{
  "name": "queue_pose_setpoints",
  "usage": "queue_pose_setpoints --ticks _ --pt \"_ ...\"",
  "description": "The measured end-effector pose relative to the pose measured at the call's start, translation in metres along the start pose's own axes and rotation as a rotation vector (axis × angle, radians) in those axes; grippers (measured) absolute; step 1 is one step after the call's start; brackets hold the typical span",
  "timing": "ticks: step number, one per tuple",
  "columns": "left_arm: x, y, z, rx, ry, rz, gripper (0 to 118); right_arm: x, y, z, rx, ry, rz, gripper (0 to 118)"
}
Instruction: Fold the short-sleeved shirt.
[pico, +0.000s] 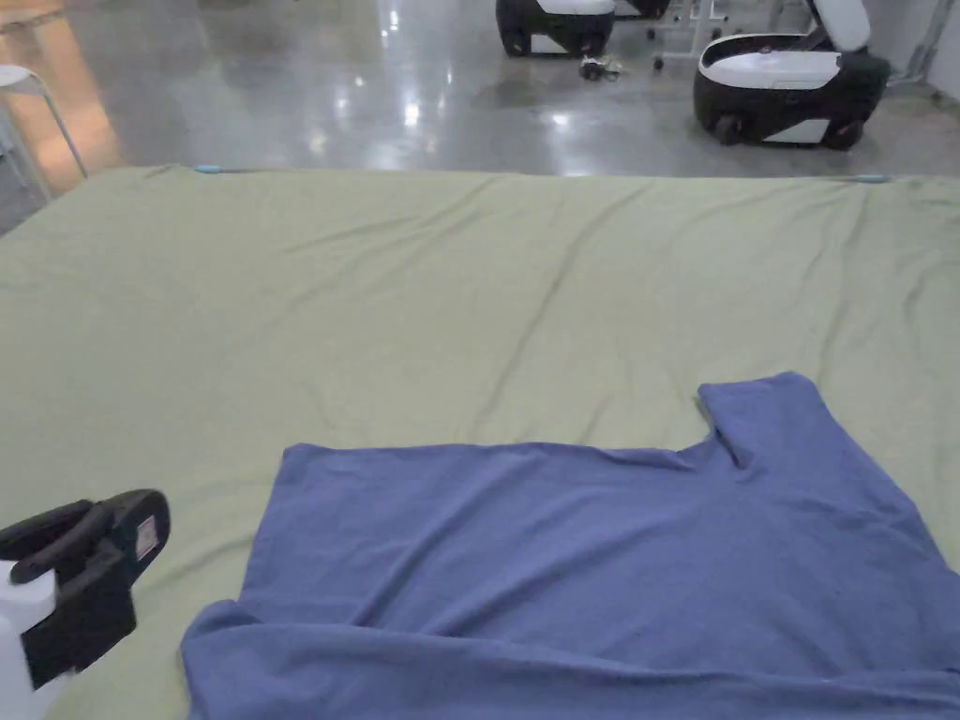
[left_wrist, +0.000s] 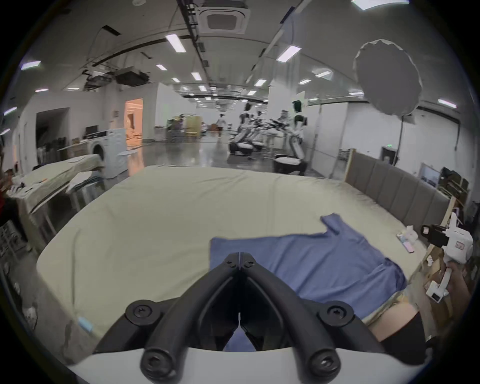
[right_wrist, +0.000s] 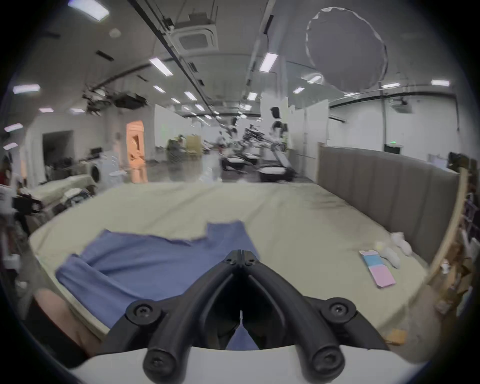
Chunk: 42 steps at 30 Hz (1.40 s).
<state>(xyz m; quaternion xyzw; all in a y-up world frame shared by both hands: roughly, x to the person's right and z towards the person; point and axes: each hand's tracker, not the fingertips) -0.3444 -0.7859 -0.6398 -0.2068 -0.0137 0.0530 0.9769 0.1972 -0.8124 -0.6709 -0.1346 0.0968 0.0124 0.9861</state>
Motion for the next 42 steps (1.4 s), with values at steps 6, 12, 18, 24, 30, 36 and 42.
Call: queue_pose_setpoints --ticks 6,12,18,24,30,36,42 --pt "-0.026 0.047 -0.165 -0.106 0.041 0.063 67 -0.028 0.026 -0.048 0.009 0.100 0.053 0" --pt "-0.056 -0.012 -0.313 -0.481 0.157 0.166 85 -0.019 0.005 -0.070 -0.027 0.154 0.076 0" --pt "-0.024 -0.038 -0.313 -0.485 0.166 -0.073 2 -0.007 0.001 -0.118 -0.160 0.124 0.106 0" --pt "-0.030 -0.034 -0.283 -0.474 0.106 -0.019 0 0.019 0.011 -0.216 -0.365 0.068 0.040 4" --pt "-0.038 -0.019 -0.265 -0.419 0.067 -0.025 0 0.073 0.008 -0.343 -0.668 -0.003 -0.061 112" --pt "-0.038 -0.019 -0.270 -0.435 0.064 -0.047 0 0.076 -0.037 -0.384 -0.827 -0.090 -0.066 29" --pt "-0.043 -0.005 -0.252 -0.423 0.052 -0.041 0 0.078 -0.009 -0.350 -0.660 -0.074 -0.068 1"
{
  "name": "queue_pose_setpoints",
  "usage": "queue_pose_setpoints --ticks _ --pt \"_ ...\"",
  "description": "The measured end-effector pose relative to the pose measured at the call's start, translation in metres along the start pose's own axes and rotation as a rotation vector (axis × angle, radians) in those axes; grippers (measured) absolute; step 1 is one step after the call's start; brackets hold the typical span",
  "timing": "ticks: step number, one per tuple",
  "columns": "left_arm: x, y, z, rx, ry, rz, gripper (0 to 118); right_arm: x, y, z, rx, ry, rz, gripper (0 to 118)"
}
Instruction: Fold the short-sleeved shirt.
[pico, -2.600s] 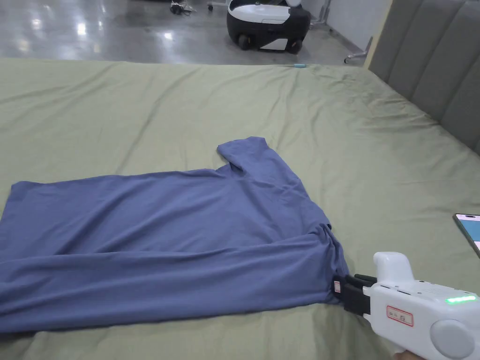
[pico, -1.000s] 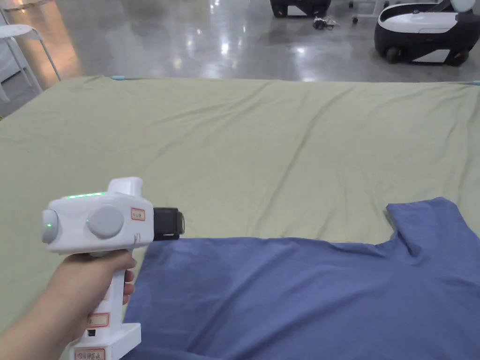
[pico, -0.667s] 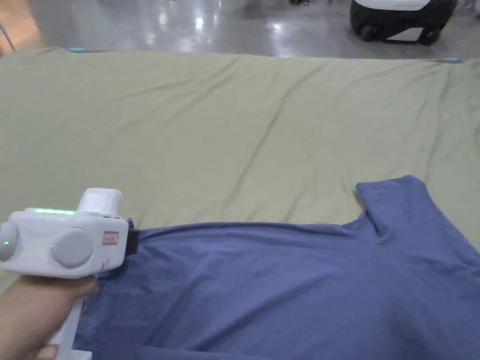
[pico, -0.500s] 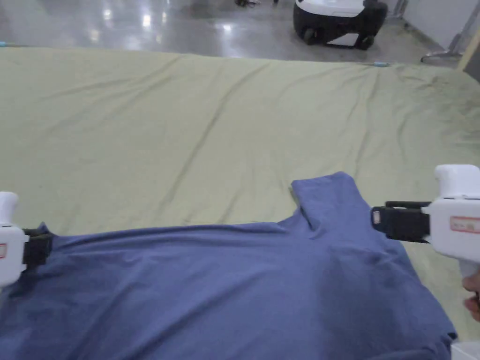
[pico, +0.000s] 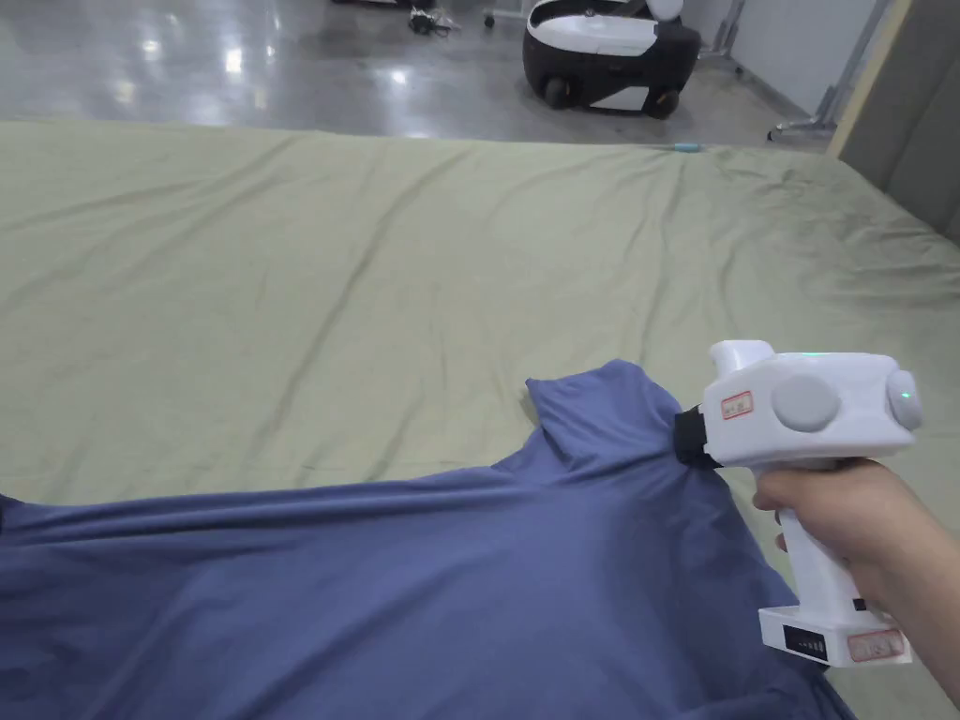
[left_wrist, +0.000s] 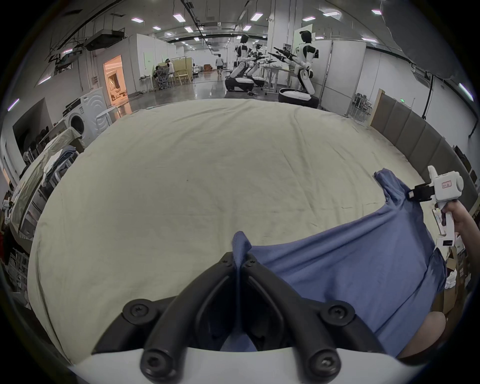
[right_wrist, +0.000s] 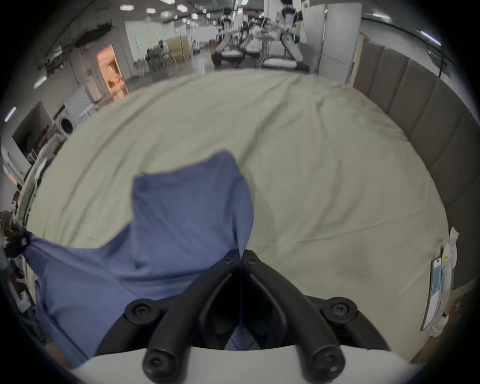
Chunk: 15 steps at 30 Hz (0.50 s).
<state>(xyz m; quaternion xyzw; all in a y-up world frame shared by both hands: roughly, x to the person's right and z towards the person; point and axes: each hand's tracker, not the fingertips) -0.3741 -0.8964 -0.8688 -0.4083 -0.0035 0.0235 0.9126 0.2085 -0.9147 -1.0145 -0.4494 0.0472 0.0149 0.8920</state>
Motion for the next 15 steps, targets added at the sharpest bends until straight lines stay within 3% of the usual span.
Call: queue_pose_setpoints --ticks 7,15 --pt "0.003 -0.011 0.099 0.126 -0.042 0.009 0 0.003 -0.033 0.133 0.193 0.089 0.087 1" --pt "-0.018 -0.111 0.178 0.163 -0.109 -0.003 0 0.014 -0.164 0.248 0.228 0.146 0.050 1"
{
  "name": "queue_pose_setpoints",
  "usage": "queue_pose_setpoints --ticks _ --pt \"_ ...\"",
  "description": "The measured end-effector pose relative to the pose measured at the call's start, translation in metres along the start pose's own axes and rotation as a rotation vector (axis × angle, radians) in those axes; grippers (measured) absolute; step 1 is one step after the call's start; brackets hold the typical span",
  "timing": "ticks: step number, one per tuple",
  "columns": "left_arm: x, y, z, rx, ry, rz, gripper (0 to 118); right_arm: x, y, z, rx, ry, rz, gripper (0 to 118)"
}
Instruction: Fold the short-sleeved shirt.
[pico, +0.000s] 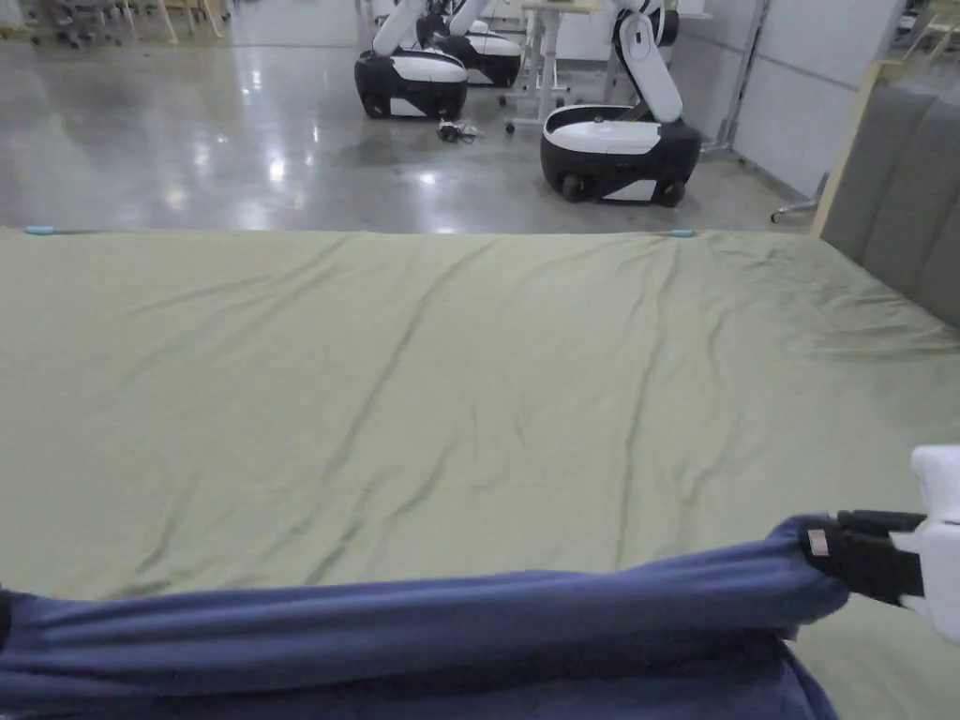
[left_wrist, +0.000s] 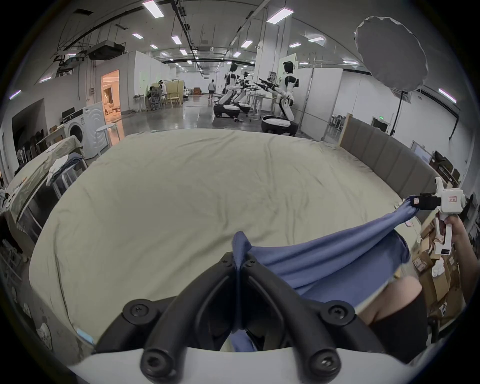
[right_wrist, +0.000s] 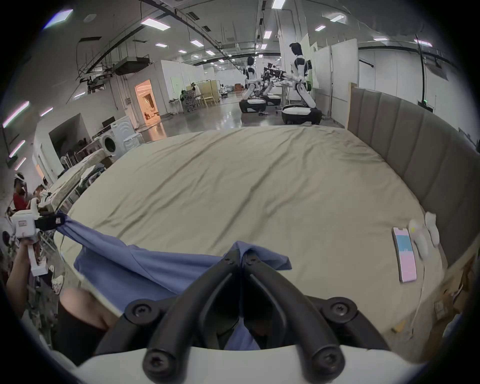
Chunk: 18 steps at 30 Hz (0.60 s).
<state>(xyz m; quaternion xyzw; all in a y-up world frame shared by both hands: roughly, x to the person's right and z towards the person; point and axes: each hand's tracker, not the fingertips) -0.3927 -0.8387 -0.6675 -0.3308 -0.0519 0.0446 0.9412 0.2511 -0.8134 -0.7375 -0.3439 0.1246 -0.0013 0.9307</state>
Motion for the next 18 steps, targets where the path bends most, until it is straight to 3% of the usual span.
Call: queue_pose_setpoints --ticks 3,7,9,11,13,18 --pt "-0.001 -0.040 0.001 -0.074 -0.009 0.028 0 -0.011 -0.048 0.012 -0.055 -0.048 0.068 1" --pt "-0.018 -0.099 -0.022 -0.171 0.001 0.024 0 -0.011 -0.105 -0.006 -0.175 -0.089 0.051 1" --pt "-0.025 -0.116 -0.031 -0.178 0.012 -0.001 0 -0.010 -0.129 -0.022 -0.215 -0.142 0.113 1" --pt "-0.021 -0.112 -0.027 -0.208 0.020 0.014 0 -0.009 -0.147 -0.036 -0.243 -0.160 0.126 1" --pt "-0.027 -0.119 -0.033 -0.196 0.023 0.017 0 -0.005 -0.154 -0.041 -0.167 -0.177 0.138 1" --pt "-0.021 -0.127 -0.046 -0.153 0.057 -0.044 1 -0.009 -0.139 -0.051 -0.216 -0.211 0.117 2"
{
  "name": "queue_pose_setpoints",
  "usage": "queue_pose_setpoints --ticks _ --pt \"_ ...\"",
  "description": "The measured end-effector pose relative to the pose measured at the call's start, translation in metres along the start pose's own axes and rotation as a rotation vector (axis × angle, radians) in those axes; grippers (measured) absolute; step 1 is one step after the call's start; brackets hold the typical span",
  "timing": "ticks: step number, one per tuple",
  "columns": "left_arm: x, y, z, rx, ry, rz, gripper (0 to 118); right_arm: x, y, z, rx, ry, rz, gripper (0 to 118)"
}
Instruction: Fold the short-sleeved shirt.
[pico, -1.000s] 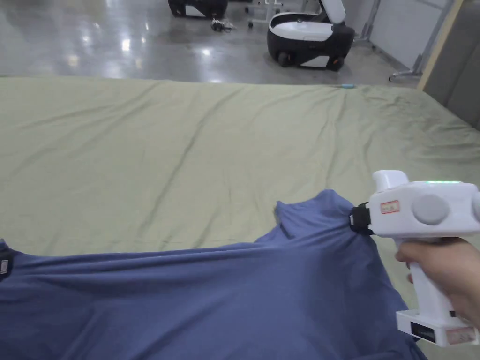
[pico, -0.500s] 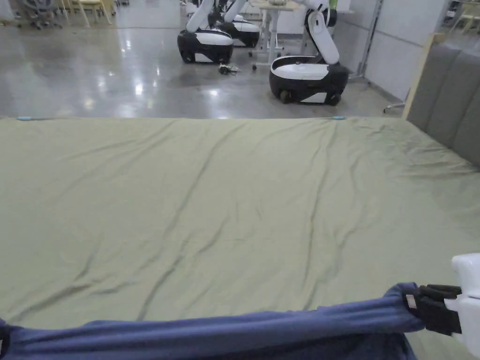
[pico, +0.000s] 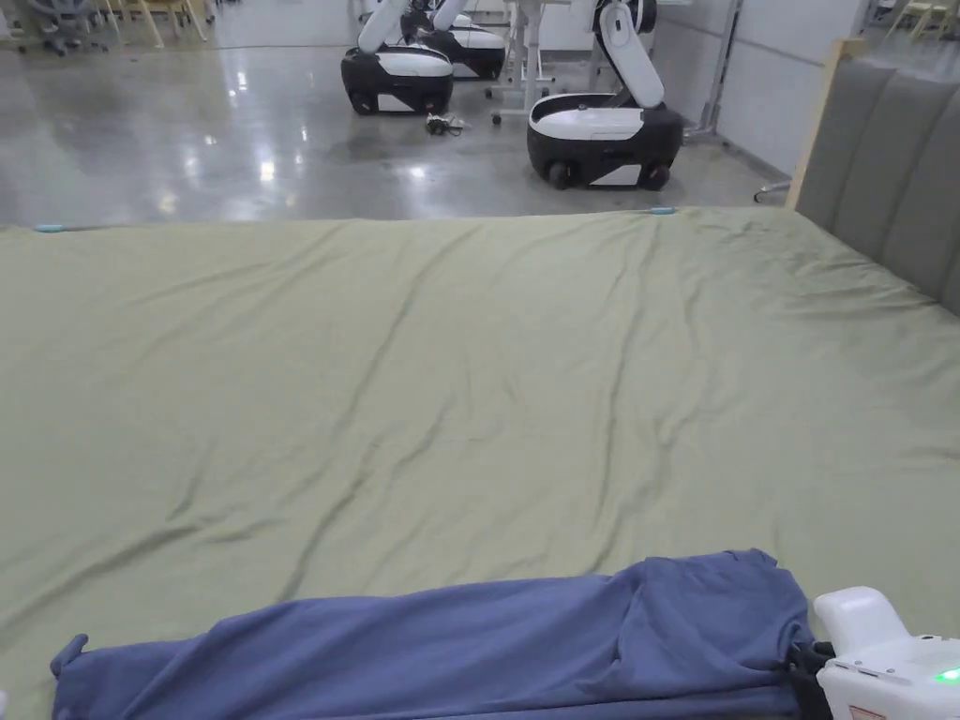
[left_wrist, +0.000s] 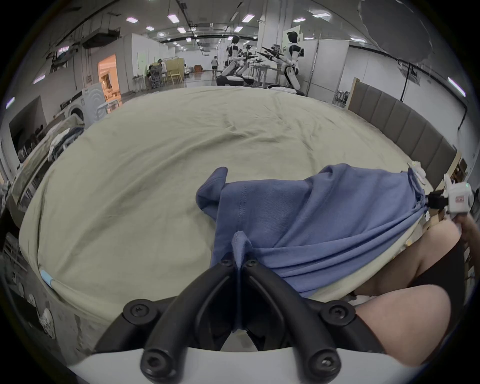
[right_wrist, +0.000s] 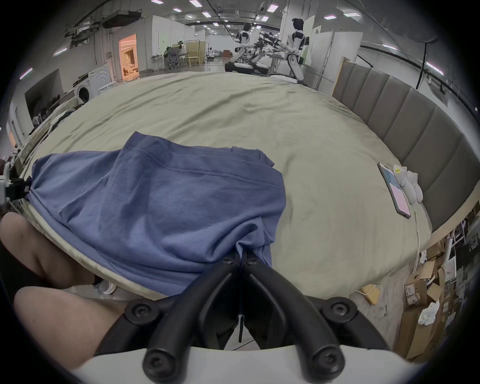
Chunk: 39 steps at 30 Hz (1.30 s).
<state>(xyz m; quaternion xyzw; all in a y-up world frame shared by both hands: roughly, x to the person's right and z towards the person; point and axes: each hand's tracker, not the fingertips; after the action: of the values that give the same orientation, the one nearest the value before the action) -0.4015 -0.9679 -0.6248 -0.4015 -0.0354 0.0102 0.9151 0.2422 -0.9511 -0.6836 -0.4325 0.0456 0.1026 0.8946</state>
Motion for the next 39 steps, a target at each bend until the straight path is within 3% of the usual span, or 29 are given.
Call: queue_pose_setpoints --ticks 1,2,3,4,5,6,7,8,11,12,13,14,15,16,17,22,23,24,25,26,28,30,34,39 --pt "0.016 0.005 0.010 0.007 0.004 -0.016 4 0.002 0.001 0.000 0.001 0.003 -0.008 8" --pt "0.017 0.005 0.015 0.016 0.013 -0.026 16 0.004 0.002 0.003 -0.004 0.011 -0.036 28" --pt "0.015 0.007 0.024 0.026 0.014 -0.021 16 0.003 0.001 0.014 0.021 -0.015 -0.058 28" --pt "0.011 0.012 0.037 0.050 0.030 0.028 24 0.002 0.001 0.031 0.103 -0.067 -0.066 37" --pt "0.010 0.014 0.051 0.040 0.039 0.094 46 0.005 0.002 0.047 0.137 -0.063 -0.090 59" --pt "0.002 0.016 0.067 0.047 0.003 0.153 93 0.010 0.004 0.064 0.174 -0.022 -0.131 90" --pt "-0.008 0.016 0.087 0.088 -0.070 0.218 113 0.016 0.002 0.080 0.210 0.017 -0.174 93" --pt "-0.018 0.017 0.109 0.143 -0.160 0.289 118 0.018 0.005 0.097 0.229 0.028 -0.207 92" --pt "-0.046 0.024 0.148 0.179 -0.314 0.478 117 0.002 0.021 0.153 0.358 0.047 -0.220 90" --pt "-0.054 0.025 0.156 0.174 -0.371 0.513 109 -0.006 0.026 0.165 0.377 0.073 -0.214 76" --pt "-0.062 0.029 0.156 0.188 -0.437 0.543 81 -0.016 0.031 0.177 0.402 0.086 -0.203 47" --pt "-0.068 0.033 0.155 0.186 -0.490 0.560 25 -0.029 0.036 0.183 0.436 0.089 -0.180 5" --pt "-0.069 0.033 0.152 0.193 -0.464 0.577 0 -0.041 0.049 0.196 0.469 0.090 -0.151 0" --pt "-0.076 0.035 0.147 0.213 -0.426 0.579 0 -0.049 0.061 0.205 0.472 0.103 -0.169 0" --pt "-0.087 0.033 0.129 0.165 -0.488 0.551 0 -0.058 0.073 0.209 0.450 0.172 -0.136 0" --pt "-0.109 0.029 0.062 0.080 -0.747 0.637 0 -0.098 0.069 0.194 0.424 0.238 -0.080 0" --pt "-0.115 0.029 0.045 0.043 -0.813 0.678 11 -0.100 0.066 0.190 0.420 0.234 -0.077 0" --pt "-0.120 0.028 0.030 0.001 -0.842 0.702 56 -0.104 0.066 0.188 0.417 0.229 -0.061 0" --pt "-0.123 0.025 0.016 -0.058 -0.858 0.710 94 -0.108 0.067 0.186 0.404 0.218 -0.027 0" --pt "-0.125 0.024 0.003 -0.132 -0.860 0.705 116 -0.111 0.068 0.186 0.394 0.206 -0.008 0" --pt "-0.126 0.021 -0.014 -0.179 -0.880 0.703 117 -0.111 0.071 0.188 0.394 0.208 -0.012 0" --pt "-0.117 0.016 -0.027 -0.232 -0.819 0.582 117 -0.111 0.073 0.189 0.398 0.208 -0.018 0" --pt "-0.091 0.013 -0.043 -0.070 -0.878 0.512 118 -0.114 0.082 0.182 0.397 0.212 -0.031 0" --pt "-0.059 0.030 -0.071 -0.010 -0.882 0.622 117 -0.129 0.089 0.174 0.387 0.251 0.007 0"
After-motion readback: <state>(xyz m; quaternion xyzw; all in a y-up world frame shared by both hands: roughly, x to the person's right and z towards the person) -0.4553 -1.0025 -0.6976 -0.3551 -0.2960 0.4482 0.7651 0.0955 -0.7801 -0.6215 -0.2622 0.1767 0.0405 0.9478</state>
